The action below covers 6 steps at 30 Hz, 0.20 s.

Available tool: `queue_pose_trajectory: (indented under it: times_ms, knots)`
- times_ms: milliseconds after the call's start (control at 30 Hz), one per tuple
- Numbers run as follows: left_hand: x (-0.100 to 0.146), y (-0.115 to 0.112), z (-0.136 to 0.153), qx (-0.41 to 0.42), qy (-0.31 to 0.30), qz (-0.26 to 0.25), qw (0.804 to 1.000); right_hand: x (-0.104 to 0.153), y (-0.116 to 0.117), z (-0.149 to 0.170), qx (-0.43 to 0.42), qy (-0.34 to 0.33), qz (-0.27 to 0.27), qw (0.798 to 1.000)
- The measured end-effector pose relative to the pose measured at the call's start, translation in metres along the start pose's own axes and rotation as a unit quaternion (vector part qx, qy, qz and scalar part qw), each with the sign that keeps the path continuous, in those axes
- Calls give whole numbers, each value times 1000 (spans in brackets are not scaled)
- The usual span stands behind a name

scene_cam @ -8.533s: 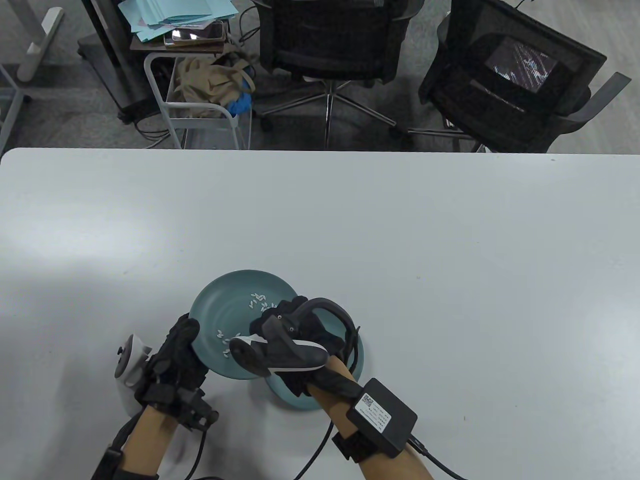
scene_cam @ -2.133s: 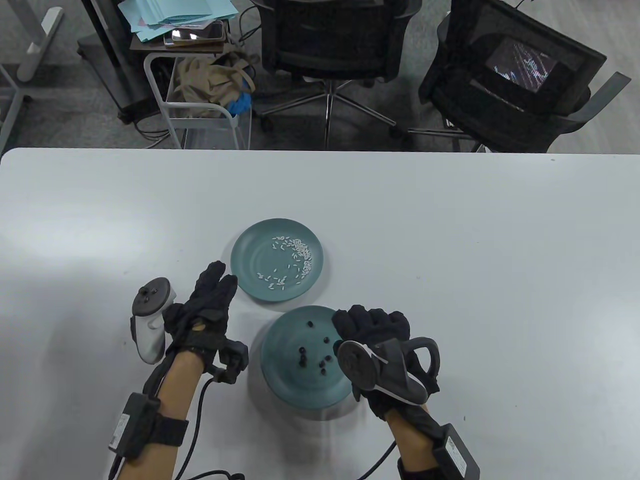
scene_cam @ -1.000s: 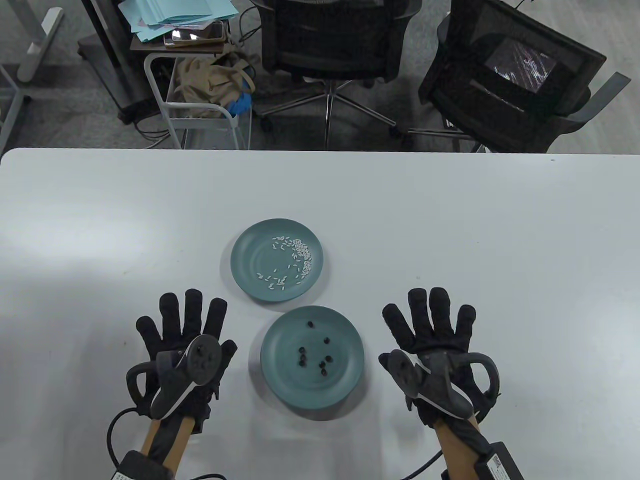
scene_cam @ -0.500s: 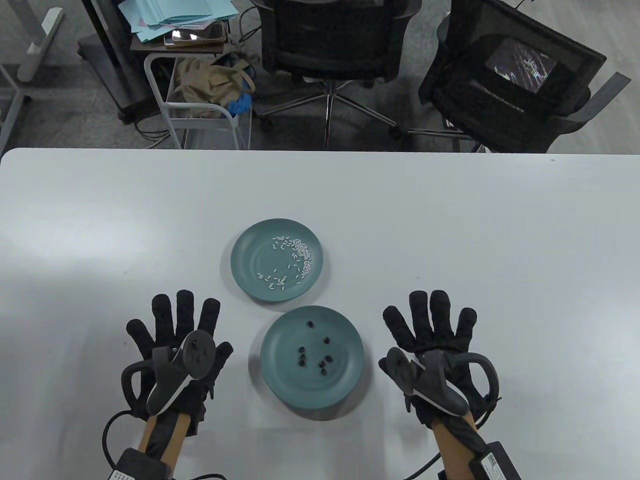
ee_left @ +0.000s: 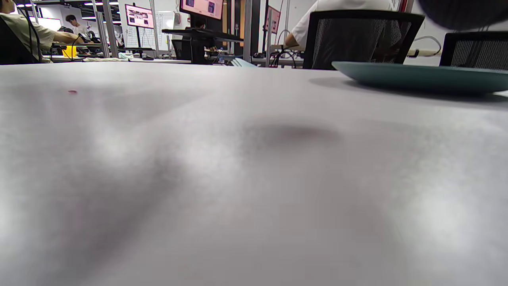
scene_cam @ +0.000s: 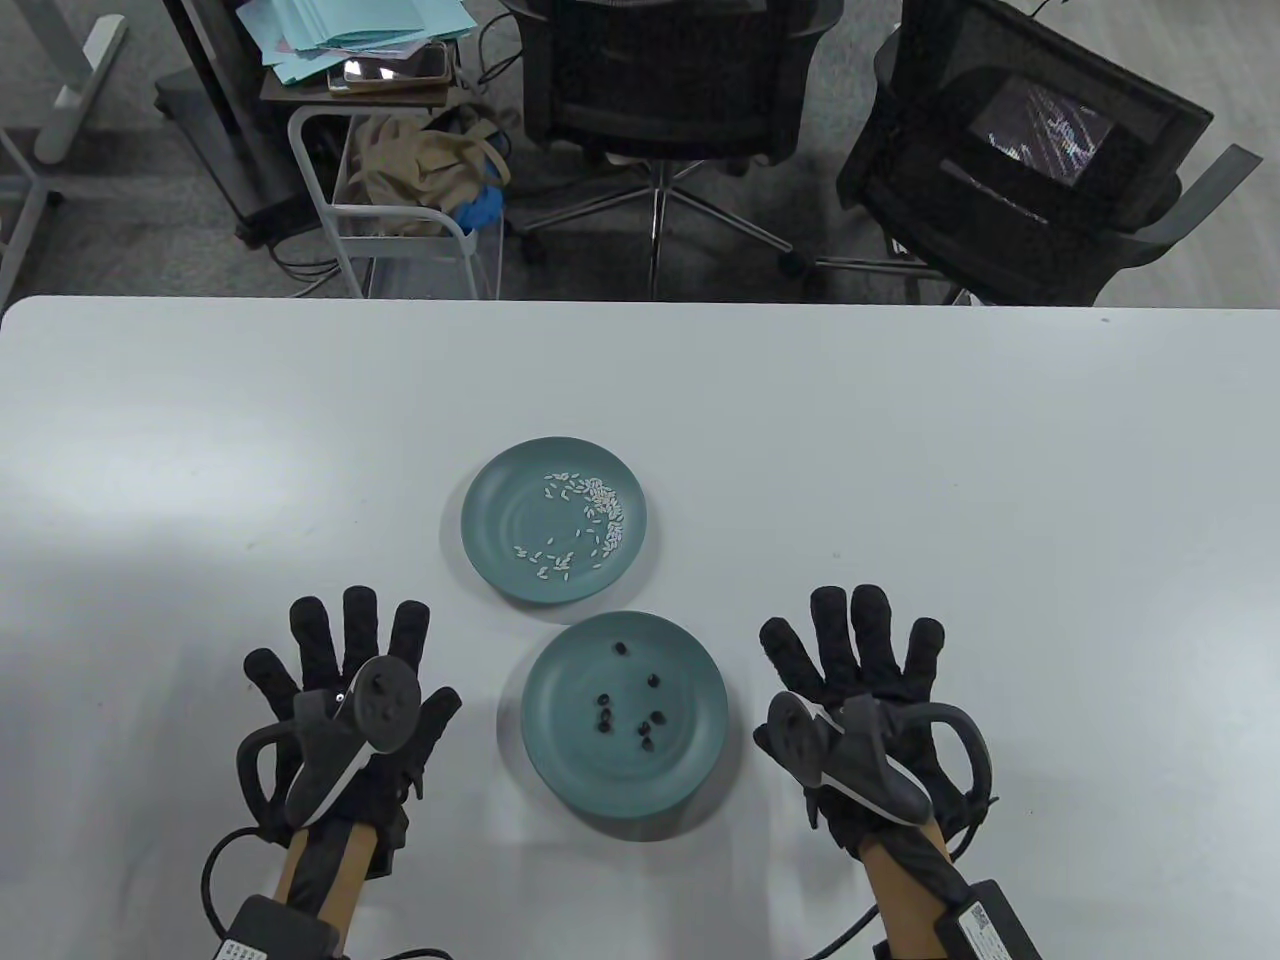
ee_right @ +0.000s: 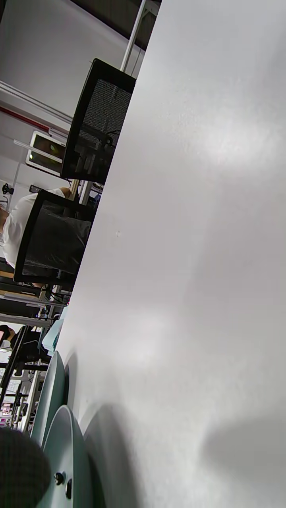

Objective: Pick coffee beans with hand pinch into plate

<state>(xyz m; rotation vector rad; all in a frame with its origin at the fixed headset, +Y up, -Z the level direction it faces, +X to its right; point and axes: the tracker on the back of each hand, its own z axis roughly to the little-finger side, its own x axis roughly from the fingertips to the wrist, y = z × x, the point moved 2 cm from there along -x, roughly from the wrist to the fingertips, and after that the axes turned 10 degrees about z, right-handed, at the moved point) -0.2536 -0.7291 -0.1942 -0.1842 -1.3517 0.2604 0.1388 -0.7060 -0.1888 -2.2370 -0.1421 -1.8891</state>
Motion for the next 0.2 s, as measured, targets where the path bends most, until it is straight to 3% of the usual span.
queue_pose_trajectory:
  times_ms: [200]
  knots:
    - [-1, -2, 1, -11, 8, 9, 1000, -3, 5, -5, 4, -13, -10, 1000]
